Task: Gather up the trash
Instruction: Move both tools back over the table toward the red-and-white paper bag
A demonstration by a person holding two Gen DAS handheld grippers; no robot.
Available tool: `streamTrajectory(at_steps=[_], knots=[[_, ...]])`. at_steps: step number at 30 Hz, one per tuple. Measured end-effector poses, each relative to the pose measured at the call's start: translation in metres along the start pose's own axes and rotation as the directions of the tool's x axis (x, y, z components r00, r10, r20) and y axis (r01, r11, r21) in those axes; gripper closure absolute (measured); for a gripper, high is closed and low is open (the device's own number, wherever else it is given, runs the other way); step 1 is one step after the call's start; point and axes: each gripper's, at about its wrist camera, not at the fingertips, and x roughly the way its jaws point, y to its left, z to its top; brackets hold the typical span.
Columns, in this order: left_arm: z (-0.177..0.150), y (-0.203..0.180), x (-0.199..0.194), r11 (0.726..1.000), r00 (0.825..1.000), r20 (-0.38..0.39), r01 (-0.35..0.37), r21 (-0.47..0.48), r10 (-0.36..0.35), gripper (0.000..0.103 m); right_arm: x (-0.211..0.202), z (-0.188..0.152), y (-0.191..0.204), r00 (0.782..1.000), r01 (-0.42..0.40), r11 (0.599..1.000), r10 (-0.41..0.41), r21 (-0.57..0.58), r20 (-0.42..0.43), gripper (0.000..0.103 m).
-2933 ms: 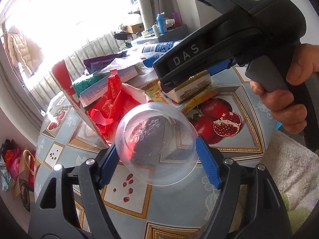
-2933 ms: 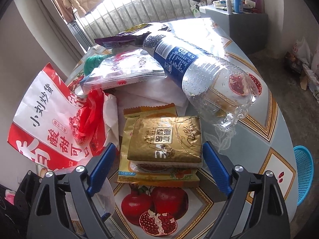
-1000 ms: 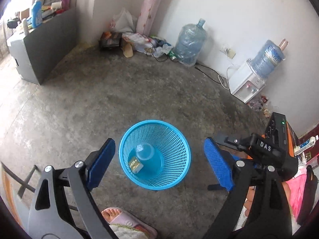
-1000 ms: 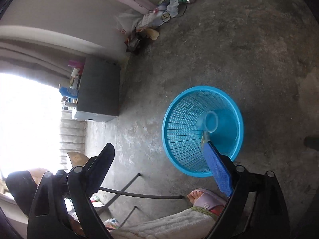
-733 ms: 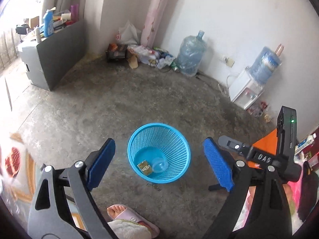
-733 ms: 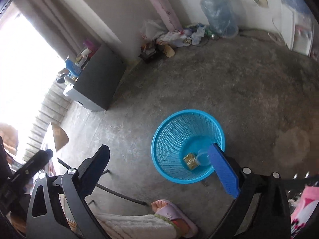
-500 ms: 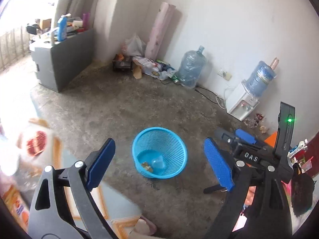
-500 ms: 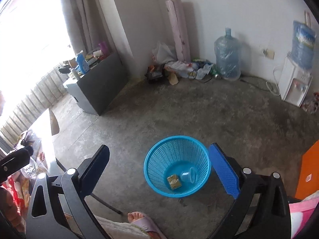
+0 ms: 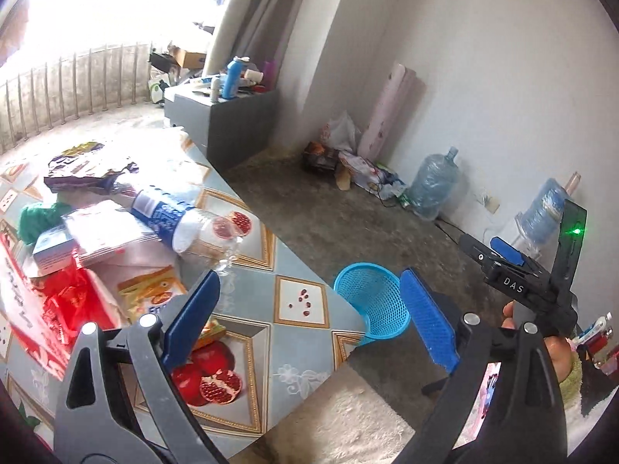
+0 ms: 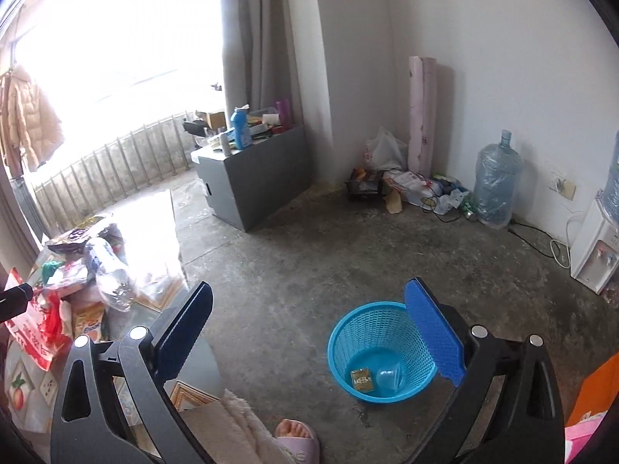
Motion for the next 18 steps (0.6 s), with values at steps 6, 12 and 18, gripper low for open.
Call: streamTrajectory(at_steps=[6,12,18], knots=[[-0.019,0.042,-0.045,0.989,0.99,0.083,-0.109,-0.097,0.118,0.013,-0.017,-0.002,0.035,0.99,-0.12,0.99,0.125,-0.076,0.062,0.006],[-0.046,0.066,-0.078,0.971,0.964,0.151,-0.198,-0.134,0.218,0.013,-0.009,-0.008,0.069,0.956,-0.29,0.952,0.293,-0.097,0.019,0.006],[-0.064,0.086,-0.079,0.941,0.935,0.146,-0.3,-0.155,0.322,0.013,0.026,-0.016,0.106,0.89,-0.448,0.892,0.439,-0.057,-0.124,0.006]])
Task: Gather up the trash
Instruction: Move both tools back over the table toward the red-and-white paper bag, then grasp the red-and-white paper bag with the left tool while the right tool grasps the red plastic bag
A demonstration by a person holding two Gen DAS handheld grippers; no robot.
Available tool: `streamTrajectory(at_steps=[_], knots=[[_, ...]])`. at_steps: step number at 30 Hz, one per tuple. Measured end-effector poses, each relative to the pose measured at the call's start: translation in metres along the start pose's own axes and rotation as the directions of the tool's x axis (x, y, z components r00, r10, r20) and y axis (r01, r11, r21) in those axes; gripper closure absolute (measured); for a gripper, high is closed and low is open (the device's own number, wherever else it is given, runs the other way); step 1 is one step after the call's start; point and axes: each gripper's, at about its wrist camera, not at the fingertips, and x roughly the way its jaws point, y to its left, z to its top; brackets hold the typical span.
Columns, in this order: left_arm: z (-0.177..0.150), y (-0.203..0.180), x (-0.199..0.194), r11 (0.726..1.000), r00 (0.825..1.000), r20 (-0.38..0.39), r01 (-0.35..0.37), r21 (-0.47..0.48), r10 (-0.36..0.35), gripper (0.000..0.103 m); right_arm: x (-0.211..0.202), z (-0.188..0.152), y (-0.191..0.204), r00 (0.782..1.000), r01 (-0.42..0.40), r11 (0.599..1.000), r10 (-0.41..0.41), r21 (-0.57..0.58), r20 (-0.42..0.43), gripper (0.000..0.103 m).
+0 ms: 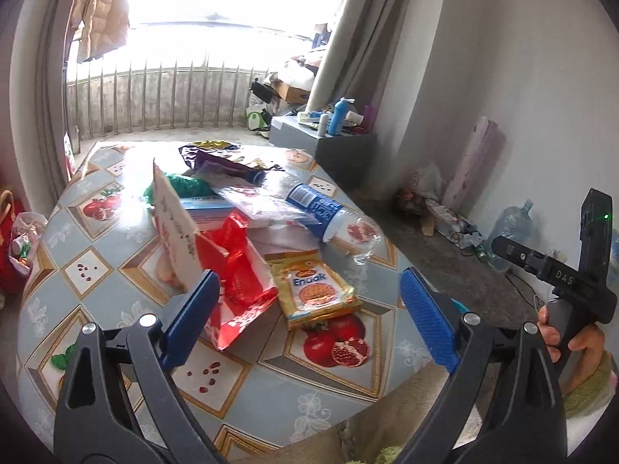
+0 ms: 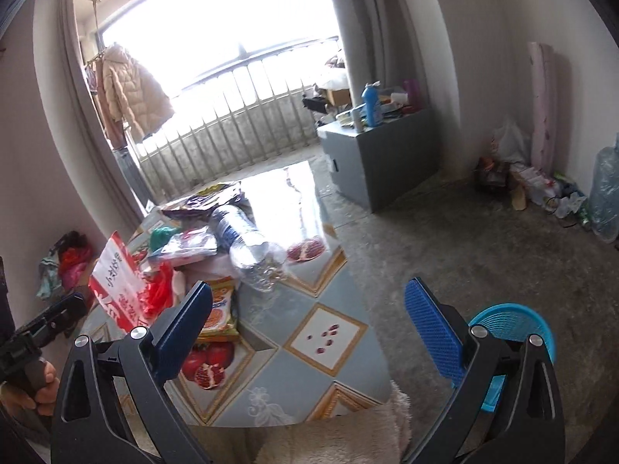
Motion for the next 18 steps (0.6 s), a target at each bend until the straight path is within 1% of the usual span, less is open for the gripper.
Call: streamTrajectory(at_steps=[4,5,6,7,9,12,14,18], knots=[[-0.003,0.019,0.004,0.997,0.997,0.021,-0.077,0.004,0.077,0.014,0.028,-0.001,0.022,0.996,-0.069,0.998,0.068,-0.013,-0.065,0.015],[-0.003,0.023,0.007,0.995,0.995,0.024,-0.096,0.006,0.096,0.017,0.035,-0.002,0.027,0.994,-0.082,0.996,0.08,-0.018,-0.081,0.016],[-0.004,0.028,0.009,0.994,0.994,0.022,-0.108,0.004,0.108,0.021,0.041,-0.003,0.031,0.991,-0.094,0.995,0.092,-0.021,-0.097,0.019],[-0.004,0.033,0.013,0.993,0.992,0.014,-0.122,-0.004,0.122,0.022,0.047,-0.003,0.036,0.989,-0.103,0.994,0.1,-0.022,-0.113,0.021],[-0.004,0.042,0.021,0.991,0.991,-0.007,-0.131,-0.029,0.131,0.029,0.059,-0.004,0.043,0.983,-0.12,0.993,0.116,-0.021,-0.141,0.024],[-0.007,0.053,0.032,0.989,0.99,-0.024,-0.141,-0.051,0.14,0.035,0.076,-0.006,0.051,0.973,-0.142,0.99,0.138,-0.006,-0.187,0.03],[-0.009,0.056,0.04,0.987,0.988,-0.03,-0.156,-0.042,0.155,0.037,0.087,-0.007,0.054,0.964,-0.153,0.988,0.151,0.01,-0.219,0.033],[-0.017,0.059,0.056,0.981,0.979,-0.063,-0.195,-0.021,0.193,0.046,0.113,-0.017,0.06,0.942,-0.161,0.986,0.166,0.04,-0.293,0.042]])
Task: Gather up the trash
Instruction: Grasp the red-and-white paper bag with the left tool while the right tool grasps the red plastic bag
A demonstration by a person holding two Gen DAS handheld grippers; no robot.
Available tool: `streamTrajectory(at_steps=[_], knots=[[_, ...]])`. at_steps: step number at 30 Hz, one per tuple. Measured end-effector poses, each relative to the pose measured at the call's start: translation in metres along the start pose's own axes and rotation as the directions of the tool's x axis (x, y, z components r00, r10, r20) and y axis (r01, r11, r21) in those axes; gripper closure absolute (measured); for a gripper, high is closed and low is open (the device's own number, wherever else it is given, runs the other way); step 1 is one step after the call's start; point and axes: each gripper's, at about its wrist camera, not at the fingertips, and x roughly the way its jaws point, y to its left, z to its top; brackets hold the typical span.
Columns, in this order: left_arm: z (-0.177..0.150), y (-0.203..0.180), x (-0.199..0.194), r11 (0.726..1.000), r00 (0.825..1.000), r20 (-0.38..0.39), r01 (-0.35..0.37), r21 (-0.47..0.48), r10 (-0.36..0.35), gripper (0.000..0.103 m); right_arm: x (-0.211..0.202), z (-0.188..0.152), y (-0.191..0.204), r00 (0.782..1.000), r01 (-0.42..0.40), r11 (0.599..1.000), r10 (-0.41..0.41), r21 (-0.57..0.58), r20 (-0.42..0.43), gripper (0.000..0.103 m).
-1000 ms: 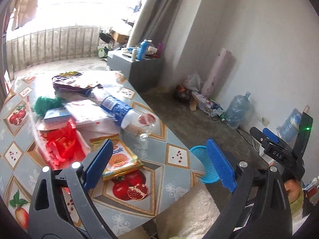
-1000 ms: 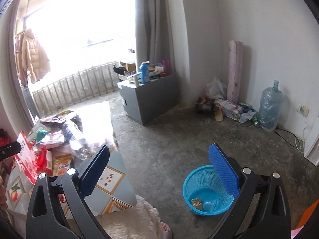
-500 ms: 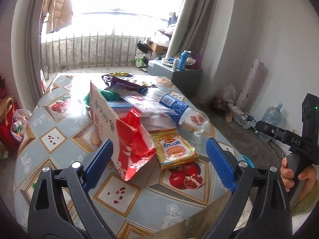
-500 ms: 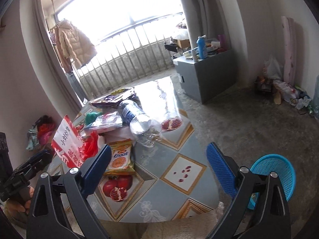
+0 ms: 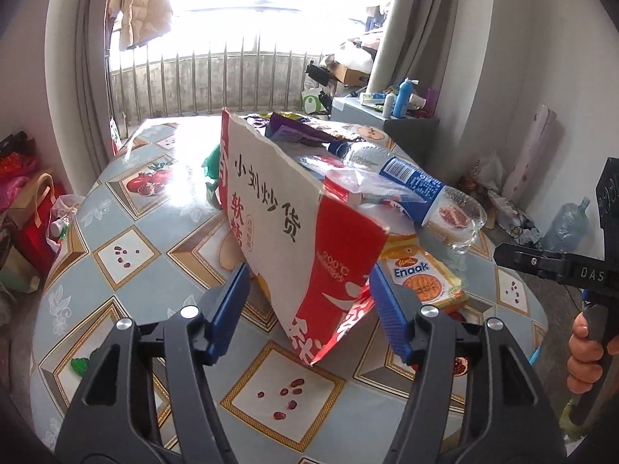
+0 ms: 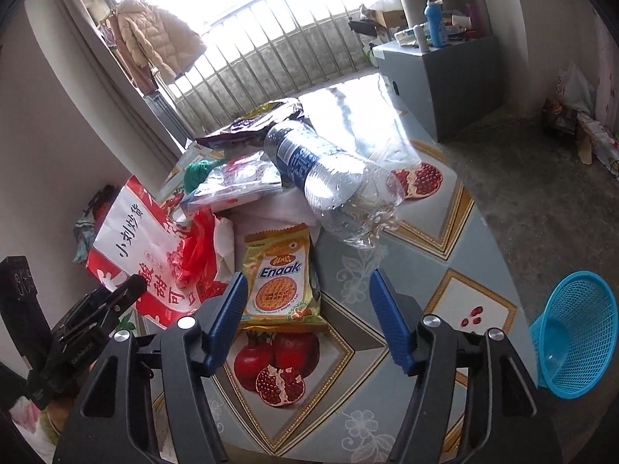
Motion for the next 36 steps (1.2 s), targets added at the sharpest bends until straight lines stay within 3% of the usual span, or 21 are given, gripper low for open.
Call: streamTrajectory(at_steps=[7,12,15,23,29,36], knots=[[-0.014,0.009,0.018,0.996,0.995,-0.06,-0.085,-0.03,0.083,0.068,0.038,-0.003,0.0,0.995,0.009,0.999,-0.006,0.036,-0.095,0.052],[-0.016,0.02,0.014,0.991,0.99,-0.069,-0.126,-0.052,0.123,0.094,0.039,0.0,0.005,0.996,0.019,1.0,-0.017,0.016,-0.092,0.054],[-0.017,0.027,0.006,0.989,0.988,-0.067,-0.14,-0.057,0.136,0.101,0.034,0.001,0.01,0.996,0.009,1.0,-0.009,0.001,-0.085,0.055],[-0.032,0.035,-0.03,0.996,0.994,-0.062,-0.084,0.003,0.084,0.103,0.031,0.001,0.041,0.99,-0.102,0.994,0.097,-0.042,-0.106,0.059],[-0.048,0.041,-0.056,0.998,0.997,-0.059,0.055,0.026,-0.053,0.103,0.025,-0.007,0.066,0.971,-0.21,0.975,0.2,-0.072,-0.128,0.06],[-0.06,0.034,-0.061,0.99,0.99,-0.071,0.123,0.07,-0.118,0.103,0.039,-0.021,0.072,0.967,-0.198,0.979,0.186,-0.051,-0.175,0.06]])
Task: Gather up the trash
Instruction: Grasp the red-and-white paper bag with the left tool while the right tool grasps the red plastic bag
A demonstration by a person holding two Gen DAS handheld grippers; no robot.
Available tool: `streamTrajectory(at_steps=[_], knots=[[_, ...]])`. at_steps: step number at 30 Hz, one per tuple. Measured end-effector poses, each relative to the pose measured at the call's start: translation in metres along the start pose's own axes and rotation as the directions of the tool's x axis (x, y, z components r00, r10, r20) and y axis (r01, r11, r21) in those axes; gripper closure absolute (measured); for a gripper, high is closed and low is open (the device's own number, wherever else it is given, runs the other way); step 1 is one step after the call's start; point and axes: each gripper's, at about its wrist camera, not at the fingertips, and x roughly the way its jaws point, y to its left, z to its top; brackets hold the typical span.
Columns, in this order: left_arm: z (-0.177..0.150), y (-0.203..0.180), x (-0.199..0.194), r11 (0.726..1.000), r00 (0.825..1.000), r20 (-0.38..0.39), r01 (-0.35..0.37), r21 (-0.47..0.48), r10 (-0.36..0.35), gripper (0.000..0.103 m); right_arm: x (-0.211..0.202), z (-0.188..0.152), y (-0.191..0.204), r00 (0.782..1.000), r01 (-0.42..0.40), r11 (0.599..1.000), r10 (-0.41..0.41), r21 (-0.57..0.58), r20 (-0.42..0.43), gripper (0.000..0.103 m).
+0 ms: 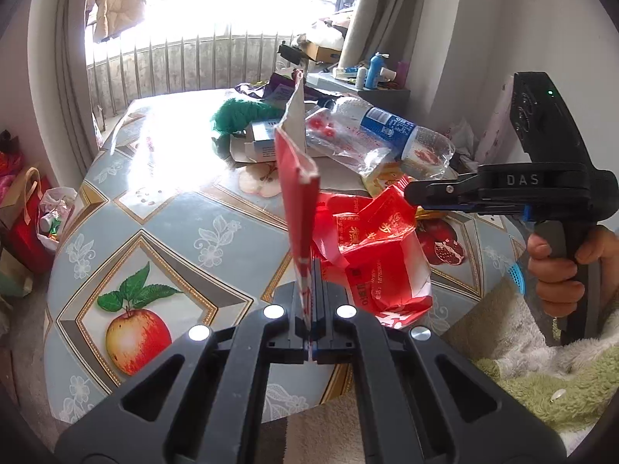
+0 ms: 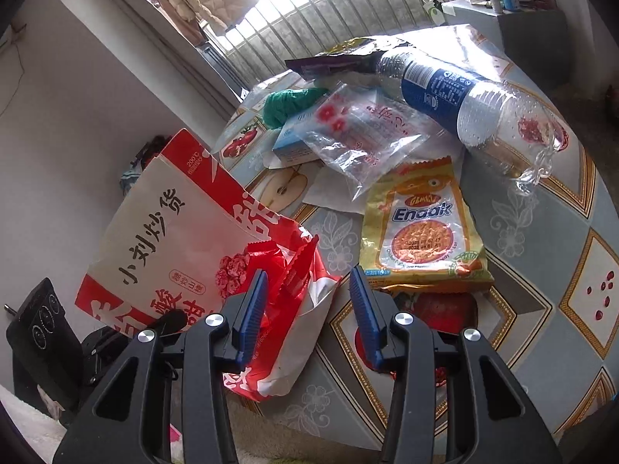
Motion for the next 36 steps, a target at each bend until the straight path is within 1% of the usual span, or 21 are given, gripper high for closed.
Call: streamTrajectory(at_steps=[3,6,7,11,12,13,14,15,19,22,25,28,32,36], knots=[[-0.003,-0.001,0.002,1.0,1.0,-0.006,0.017,0.015,-0.016,0.103,0.001,-0.001,0.003,1.0,-0.003,1.0,0.003,-0.002,0.003,0.06],[-0.006,-0.001,0.003,0.999,1.0,-0.005,0.027,0.026,-0.027,0.103,0.003,0.0,0.005,1.0,0.017,1.0,-0.017,-0.014,-0.002,0.06],[-0.006,-0.001,0.003,0.999,1.0,-0.003,0.025,0.029,-0.025,0.103,0.005,0.0,0.004,1.0,0.026,1.0,-0.026,-0.014,-0.004,0.061],[-0.006,0.001,0.001,1.0,1.0,0.001,0.014,0.027,-0.014,0.103,0.009,-0.002,0.003,0.999,0.04,0.999,-0.04,-0.009,-0.013,0.072],[-0.005,0.001,0.001,1.0,1.0,0.003,0.014,0.027,-0.014,0.103,0.009,-0.003,0.003,0.999,0.041,0.999,-0.041,-0.01,-0.015,0.079],[-0.005,0.001,0.0,1.0,1.0,0.004,0.012,0.028,-0.012,0.103,0.009,-0.004,0.003,0.999,0.041,0.999,-0.041,-0.01,-0.016,0.083],[-0.005,0.0,0.0,0.999,1.0,0.006,0.01,0.031,-0.01,0.103,0.008,-0.004,0.002,0.999,0.04,0.999,-0.04,-0.008,-0.015,0.086],[-0.004,0.0,-0.001,0.999,1.0,0.007,0.008,0.033,-0.008,0.103,0.007,-0.004,0.002,0.999,0.037,0.999,-0.037,-0.006,-0.014,0.092],[-0.003,-0.002,-0.005,0.999,1.0,0.019,-0.01,0.035,0.009,0.103,-0.001,-0.004,-0.001,1.0,0.013,1.0,-0.013,0.011,0.007,0.094],[-0.001,-0.002,-0.012,0.999,0.999,0.033,-0.02,0.029,0.019,0.103,-0.011,-0.004,-0.001,0.999,-0.006,1.0,0.006,0.016,0.035,0.095],[0.003,-0.001,-0.018,1.0,0.999,0.048,-0.024,0.018,0.023,0.103,-0.023,-0.004,-0.003,0.997,-0.042,0.999,0.04,0.025,0.07,0.095],[0.01,-0.004,-0.027,0.999,0.997,0.074,-0.034,0.03,0.031,0.103,-0.039,-0.002,-0.005,0.991,-0.069,0.997,0.066,0.025,0.117,0.095],[0.025,-0.011,-0.035,0.999,0.994,0.108,-0.005,0.047,0.0,0.103,-0.069,0.002,-0.012,0.978,-0.088,0.995,0.079,0.04,0.192,0.096],[0.042,-0.025,-0.034,0.995,0.991,0.115,0.06,0.078,-0.069,0.103,-0.105,-0.002,-0.025,0.955,-0.095,0.993,0.073,0.065,0.286,0.096]])
